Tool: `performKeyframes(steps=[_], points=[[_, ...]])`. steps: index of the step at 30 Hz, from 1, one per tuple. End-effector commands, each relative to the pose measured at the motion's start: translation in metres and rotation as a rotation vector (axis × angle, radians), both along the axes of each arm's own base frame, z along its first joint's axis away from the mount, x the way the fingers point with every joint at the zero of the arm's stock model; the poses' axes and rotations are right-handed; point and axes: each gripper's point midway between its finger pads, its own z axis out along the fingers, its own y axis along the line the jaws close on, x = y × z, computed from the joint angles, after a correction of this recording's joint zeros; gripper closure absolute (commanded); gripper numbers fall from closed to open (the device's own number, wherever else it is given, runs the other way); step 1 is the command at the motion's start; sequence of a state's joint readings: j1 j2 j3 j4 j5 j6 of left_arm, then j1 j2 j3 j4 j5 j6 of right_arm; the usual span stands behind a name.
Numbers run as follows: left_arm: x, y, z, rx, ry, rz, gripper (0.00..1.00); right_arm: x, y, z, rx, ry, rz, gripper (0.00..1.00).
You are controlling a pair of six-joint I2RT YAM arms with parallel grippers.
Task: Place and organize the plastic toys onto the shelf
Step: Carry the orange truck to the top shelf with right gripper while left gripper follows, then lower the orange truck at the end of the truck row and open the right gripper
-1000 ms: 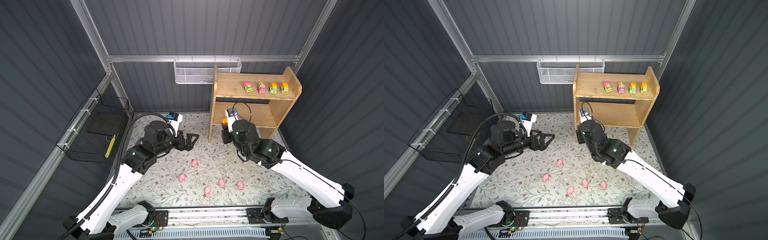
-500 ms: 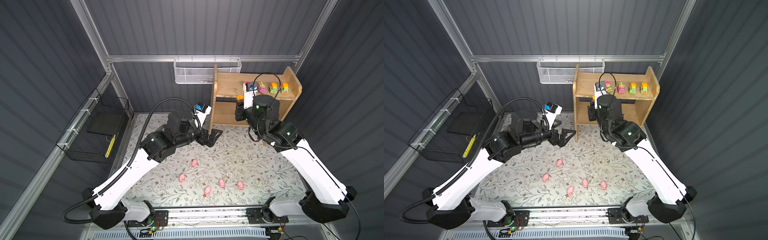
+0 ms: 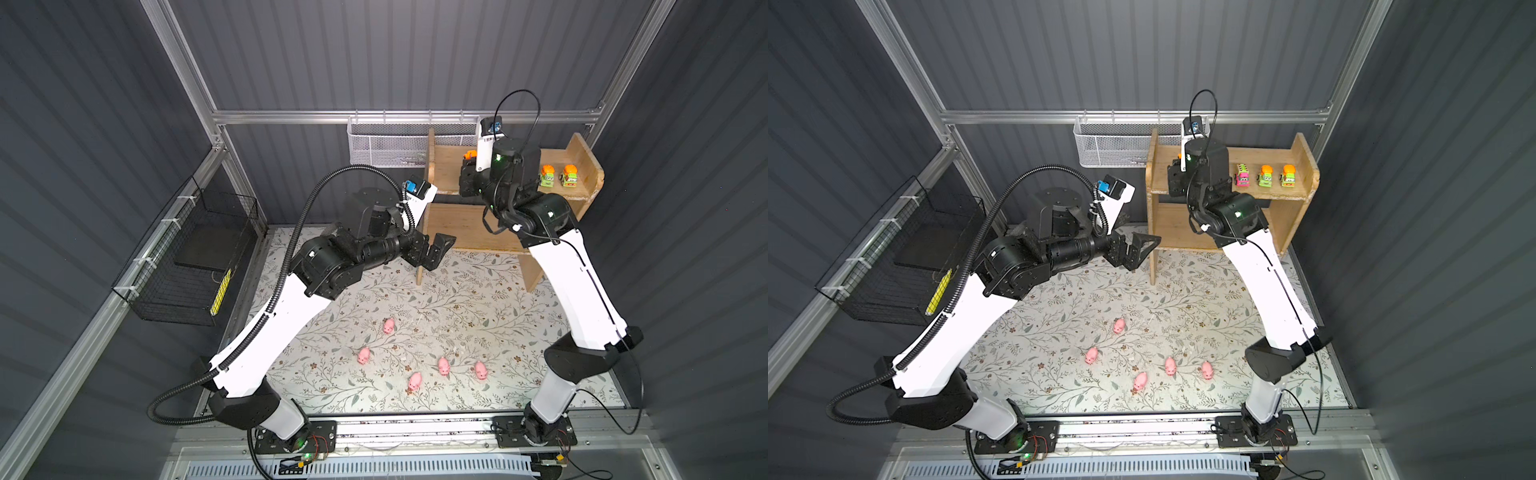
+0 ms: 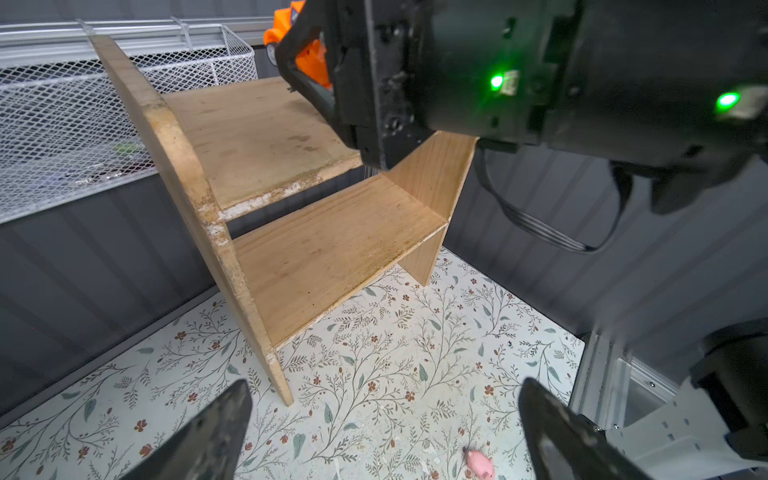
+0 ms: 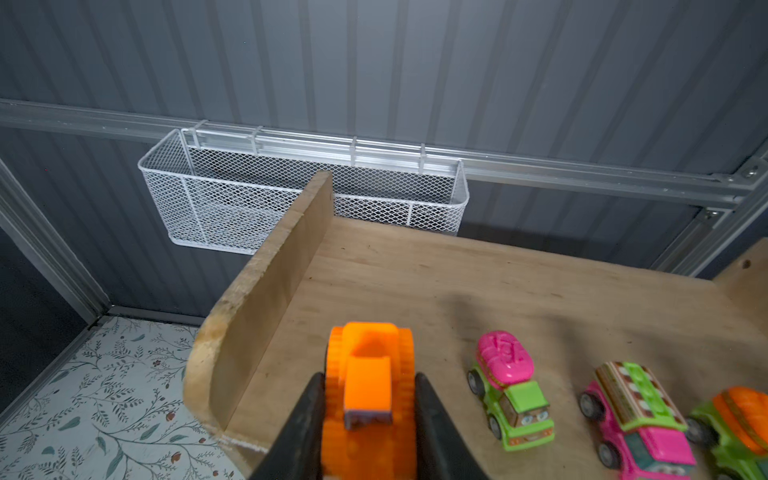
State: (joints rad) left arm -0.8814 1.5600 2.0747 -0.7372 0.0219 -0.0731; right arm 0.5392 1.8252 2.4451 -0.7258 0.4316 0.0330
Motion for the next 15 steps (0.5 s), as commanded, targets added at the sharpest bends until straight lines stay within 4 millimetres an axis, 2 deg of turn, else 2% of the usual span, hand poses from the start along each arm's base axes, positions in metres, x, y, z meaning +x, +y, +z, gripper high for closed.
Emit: performKeyframes(steps=[1, 9, 15], points=[[-0.005, 0.000, 0.003, 0.030, -0.017, -0.032, 0.00, 0.010, -0.004, -0.006, 0.024, 0.028, -0.001, 0.67], [-0.008, 0.001, 0.012, 0.038, -0.038, -0.048, 0.00, 0.032, -0.002, -0.022, 0.052, 0.044, -0.022, 0.66], [-0.005, 0.004, 0.009, 0.045, -0.041, -0.024, 0.00, 0.044, -0.003, -0.027, 0.072, 0.040, -0.041, 0.66]])
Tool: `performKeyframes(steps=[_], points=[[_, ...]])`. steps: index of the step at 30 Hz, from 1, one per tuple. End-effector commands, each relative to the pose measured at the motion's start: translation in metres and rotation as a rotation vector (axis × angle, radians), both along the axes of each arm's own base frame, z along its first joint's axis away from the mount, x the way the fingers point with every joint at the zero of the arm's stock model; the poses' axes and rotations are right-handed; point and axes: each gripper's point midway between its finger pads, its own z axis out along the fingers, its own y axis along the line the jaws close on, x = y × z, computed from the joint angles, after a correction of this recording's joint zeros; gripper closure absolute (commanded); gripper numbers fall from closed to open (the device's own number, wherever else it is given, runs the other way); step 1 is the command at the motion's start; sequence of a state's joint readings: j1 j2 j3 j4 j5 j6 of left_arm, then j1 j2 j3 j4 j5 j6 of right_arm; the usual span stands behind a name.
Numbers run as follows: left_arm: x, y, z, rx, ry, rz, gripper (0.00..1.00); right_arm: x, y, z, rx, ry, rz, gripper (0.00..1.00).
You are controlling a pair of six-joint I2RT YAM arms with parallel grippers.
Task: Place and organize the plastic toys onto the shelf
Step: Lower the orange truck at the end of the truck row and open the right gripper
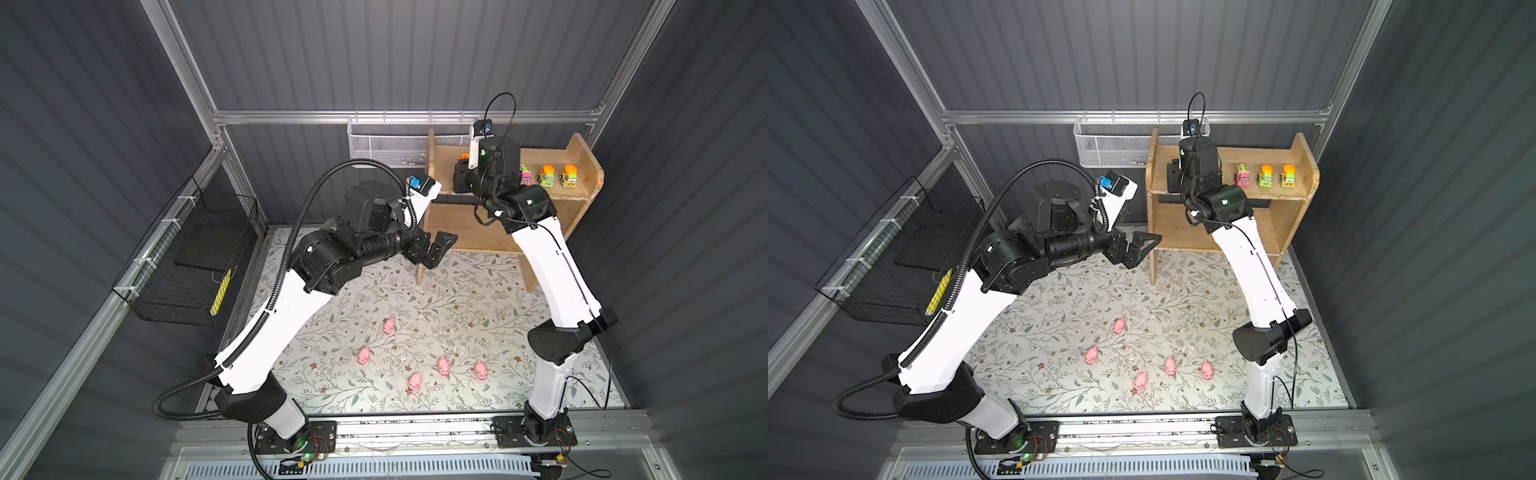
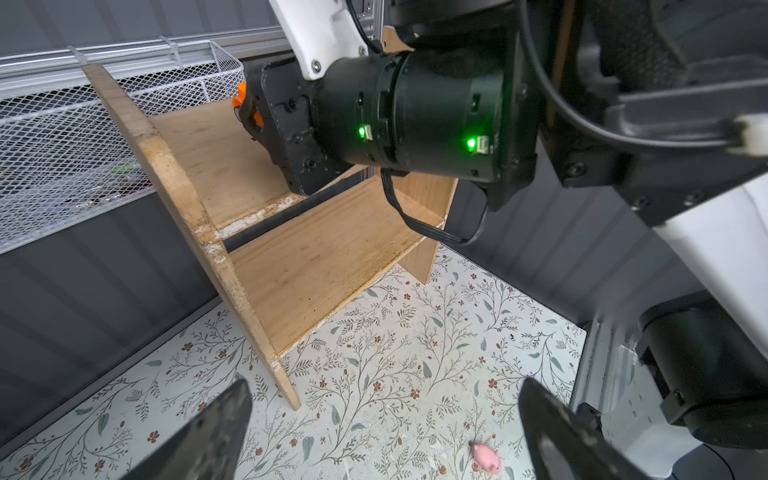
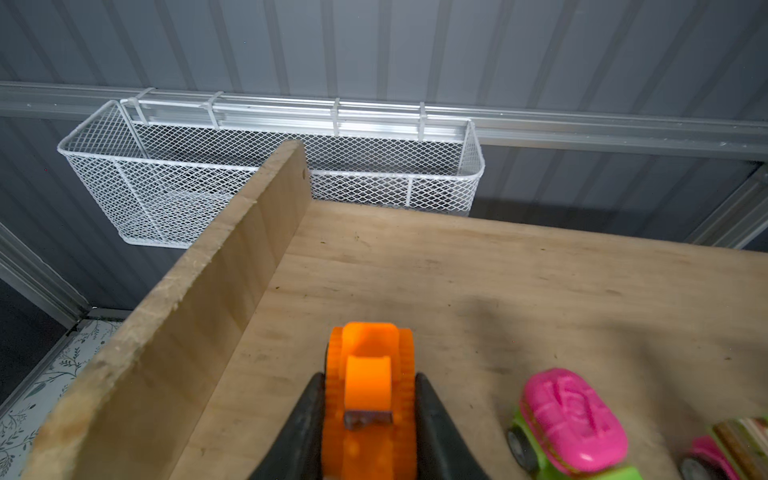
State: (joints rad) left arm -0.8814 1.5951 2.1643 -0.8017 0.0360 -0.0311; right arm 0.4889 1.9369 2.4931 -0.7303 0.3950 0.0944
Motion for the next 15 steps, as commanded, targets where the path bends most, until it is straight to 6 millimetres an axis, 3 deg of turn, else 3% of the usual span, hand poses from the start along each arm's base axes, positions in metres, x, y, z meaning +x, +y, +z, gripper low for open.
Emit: performKeyframes(steps=[1, 15], points=[[-0.002, 0.005, 0.001, 0.017, -0.021, 0.006, 0.00, 0.005, -0.003, 0.008, 0.041, -0.026, -0.014, 0.66], [-0.004, 0.010, -0.002, 0.024, -0.028, 0.011, 0.00, 0.020, -0.001, -0.010, 0.070, 0.003, -0.024, 0.65]])
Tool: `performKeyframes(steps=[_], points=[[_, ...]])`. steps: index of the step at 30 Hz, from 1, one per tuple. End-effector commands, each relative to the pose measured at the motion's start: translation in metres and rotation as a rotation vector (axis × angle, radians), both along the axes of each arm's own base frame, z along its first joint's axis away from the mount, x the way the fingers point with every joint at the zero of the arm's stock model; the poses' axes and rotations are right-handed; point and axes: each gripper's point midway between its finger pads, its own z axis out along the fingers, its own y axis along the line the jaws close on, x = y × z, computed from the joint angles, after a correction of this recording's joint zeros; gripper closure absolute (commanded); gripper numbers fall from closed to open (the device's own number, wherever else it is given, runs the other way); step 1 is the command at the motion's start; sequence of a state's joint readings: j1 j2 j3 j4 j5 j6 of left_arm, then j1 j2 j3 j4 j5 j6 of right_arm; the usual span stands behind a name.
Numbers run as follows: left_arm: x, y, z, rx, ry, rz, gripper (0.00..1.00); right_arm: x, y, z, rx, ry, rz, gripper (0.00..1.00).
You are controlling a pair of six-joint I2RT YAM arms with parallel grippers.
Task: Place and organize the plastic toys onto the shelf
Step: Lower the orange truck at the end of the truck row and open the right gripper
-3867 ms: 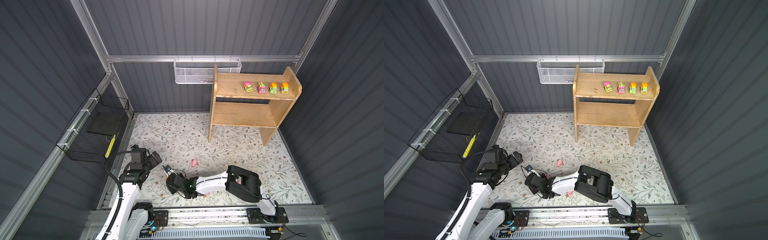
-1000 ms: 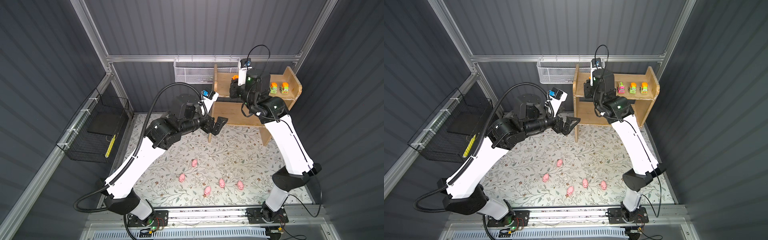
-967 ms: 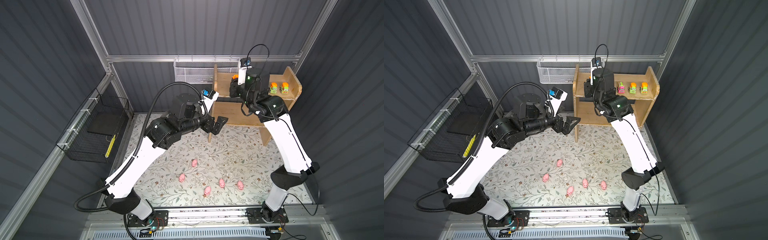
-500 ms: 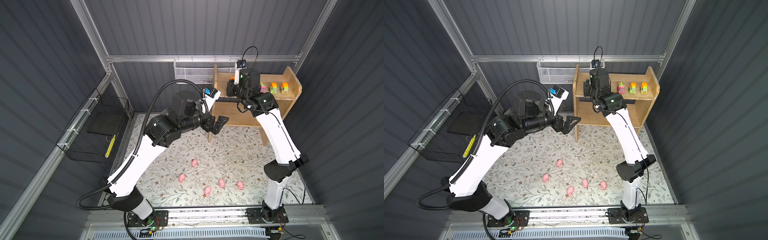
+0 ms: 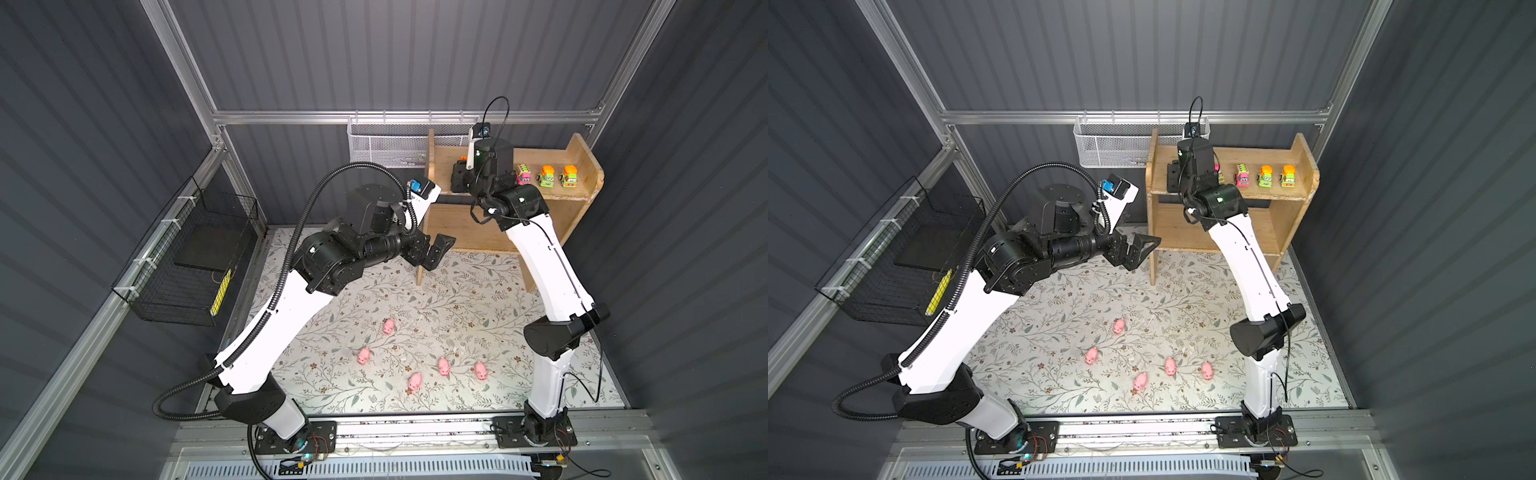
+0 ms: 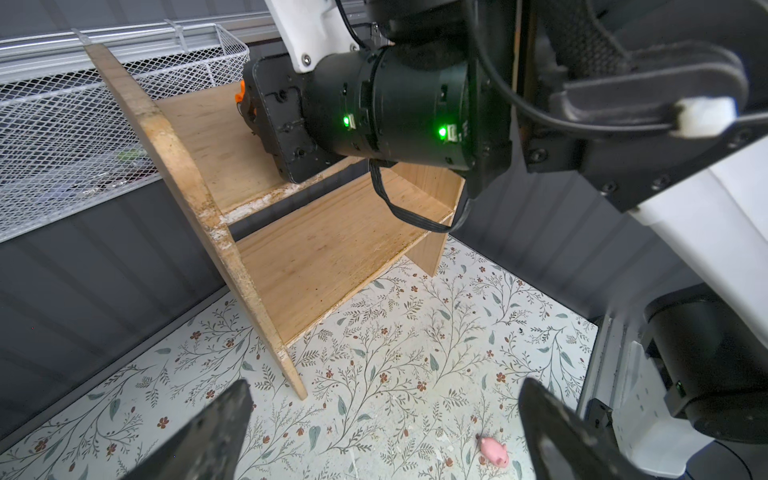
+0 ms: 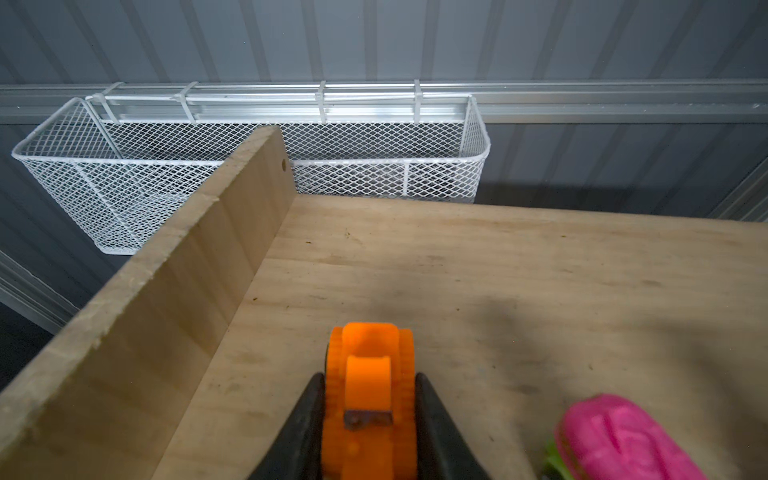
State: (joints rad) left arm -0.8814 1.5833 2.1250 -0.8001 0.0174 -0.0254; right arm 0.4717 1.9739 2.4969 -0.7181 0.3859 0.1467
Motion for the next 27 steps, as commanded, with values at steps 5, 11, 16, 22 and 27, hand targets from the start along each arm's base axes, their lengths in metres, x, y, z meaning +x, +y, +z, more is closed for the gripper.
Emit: performKeyframes(steps=[5, 11, 16, 22, 27], points=[[-0.007, 0.010, 0.007, 0.003, -0.038, 0.000, 0.00, 0.005, 0.000, 0.002, 0.026, -0.012, -0.004, 0.64], [-0.008, 0.012, 0.009, -0.002, -0.045, 0.003, 0.00, 0.005, 0.000, 0.003, 0.027, -0.014, -0.003, 0.62], [-0.009, 0.015, 0.010, -0.004, -0.049, 0.008, 0.00, 0.005, 0.002, 0.003, 0.032, -0.013, 0.003, 0.60], [-0.009, 0.018, 0.011, -0.005, -0.056, 0.017, 0.00, 0.002, 0.003, 0.008, 0.043, -0.019, 0.018, 0.55], [-0.009, 0.019, 0.012, -0.006, -0.060, 0.020, 0.00, -0.002, 0.001, 0.017, 0.050, -0.034, 0.021, 0.50]])
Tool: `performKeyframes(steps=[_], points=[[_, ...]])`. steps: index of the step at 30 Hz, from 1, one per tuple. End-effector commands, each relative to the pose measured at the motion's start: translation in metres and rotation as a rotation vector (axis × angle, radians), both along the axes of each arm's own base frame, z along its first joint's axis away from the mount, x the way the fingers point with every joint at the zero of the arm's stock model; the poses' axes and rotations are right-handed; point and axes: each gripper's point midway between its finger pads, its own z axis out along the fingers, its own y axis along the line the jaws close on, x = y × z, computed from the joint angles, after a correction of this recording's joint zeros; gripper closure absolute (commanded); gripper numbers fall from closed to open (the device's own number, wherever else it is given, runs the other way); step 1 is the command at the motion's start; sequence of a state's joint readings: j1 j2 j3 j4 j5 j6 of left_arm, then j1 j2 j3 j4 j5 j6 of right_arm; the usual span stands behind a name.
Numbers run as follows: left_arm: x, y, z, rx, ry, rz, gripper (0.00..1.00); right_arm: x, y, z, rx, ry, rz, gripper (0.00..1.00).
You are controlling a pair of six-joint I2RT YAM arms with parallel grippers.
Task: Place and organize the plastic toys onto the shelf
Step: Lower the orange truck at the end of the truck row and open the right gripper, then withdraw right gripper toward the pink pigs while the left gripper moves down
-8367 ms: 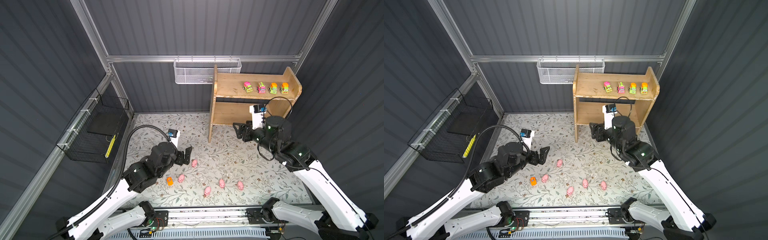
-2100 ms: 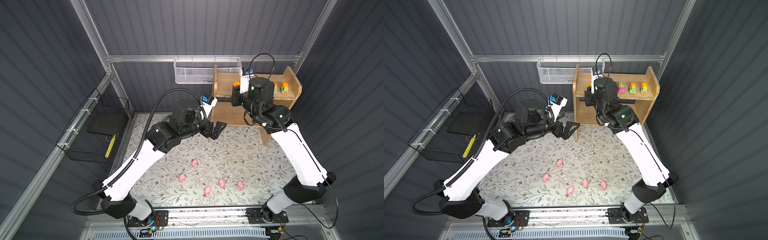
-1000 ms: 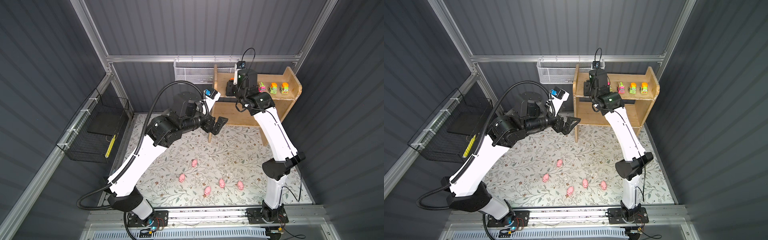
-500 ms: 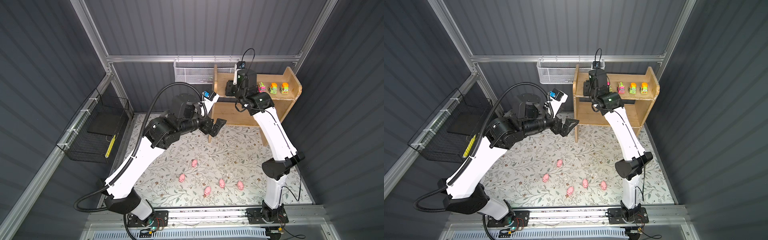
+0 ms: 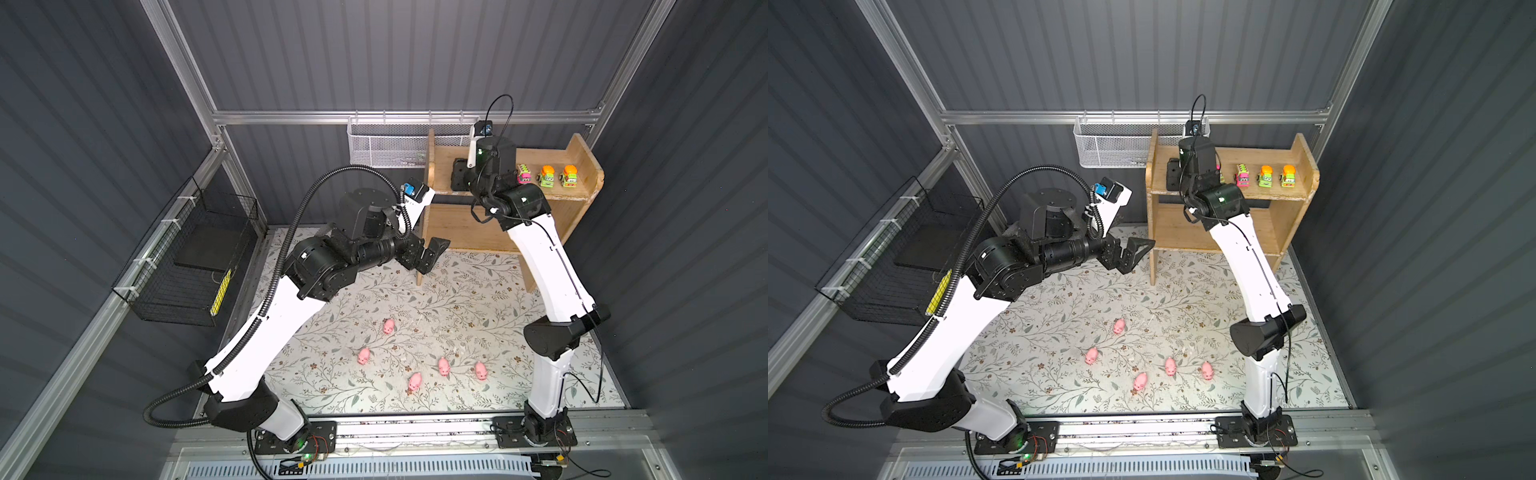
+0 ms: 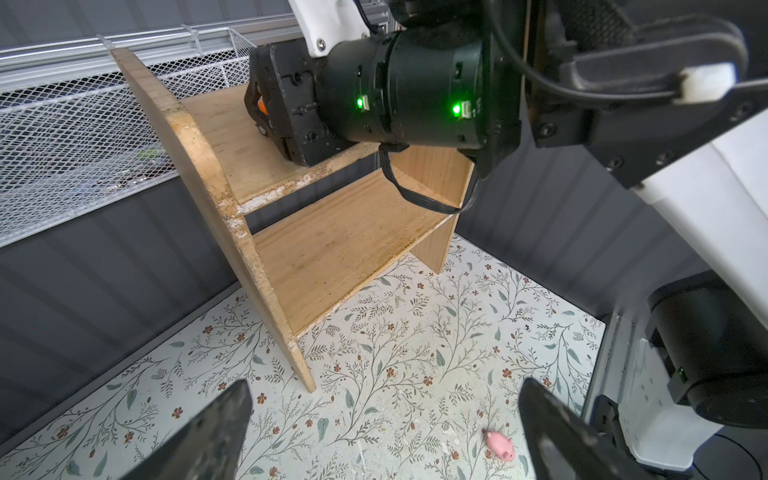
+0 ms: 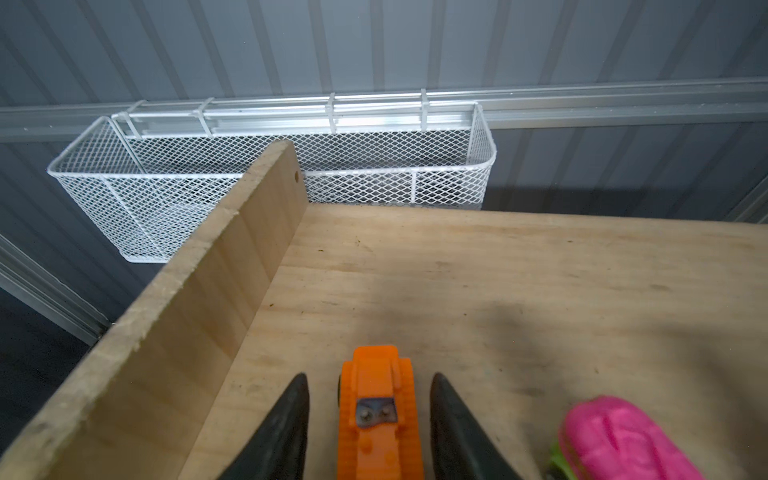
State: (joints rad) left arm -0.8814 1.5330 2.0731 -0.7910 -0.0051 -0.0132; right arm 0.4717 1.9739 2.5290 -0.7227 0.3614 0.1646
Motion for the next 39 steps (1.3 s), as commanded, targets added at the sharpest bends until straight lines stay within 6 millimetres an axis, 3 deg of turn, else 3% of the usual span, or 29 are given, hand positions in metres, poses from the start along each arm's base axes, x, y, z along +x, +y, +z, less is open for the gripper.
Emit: performKeyframes(steps=[1, 9, 18, 24, 28, 30, 37, 39], points=[[-0.005, 0.008, 0.012, -0.012, -0.042, 0.004, 0.00, 0.001, -0.001, 0.008, 0.014, -0.019, 0.003, 0.49], [-0.005, 0.013, 0.013, -0.013, -0.050, 0.022, 0.00, -0.018, -0.012, 0.038, 0.028, -0.081, -0.003, 0.45], [-0.007, 0.022, 0.011, -0.022, -0.046, 0.049, 0.00, -0.062, -0.037, 0.082, 0.046, -0.161, -0.016, 0.40], [-0.009, 0.026, -0.004, -0.028, -0.001, 0.068, 0.00, -0.097, -0.048, 0.077, 0.048, -0.137, -0.007, 0.38], [-0.015, 0.032, -0.023, -0.049, 0.044, 0.076, 0.00, -0.127, -0.060, 0.050, 0.047, -0.092, -0.011, 0.35], [-0.020, 0.033, -0.035, -0.061, 0.071, 0.071, 0.00, -0.143, -0.067, 0.026, 0.055, -0.060, -0.017, 0.33], [-0.035, 0.034, -0.096, -0.076, 0.210, 0.053, 0.00, -0.200, -0.084, -0.074, 0.116, 0.107, 0.003, 0.26], [-0.037, 0.036, -0.126, -0.062, 0.258, 0.066, 0.00, -0.213, -0.086, -0.106, 0.122, 0.156, 0.008, 0.23]])
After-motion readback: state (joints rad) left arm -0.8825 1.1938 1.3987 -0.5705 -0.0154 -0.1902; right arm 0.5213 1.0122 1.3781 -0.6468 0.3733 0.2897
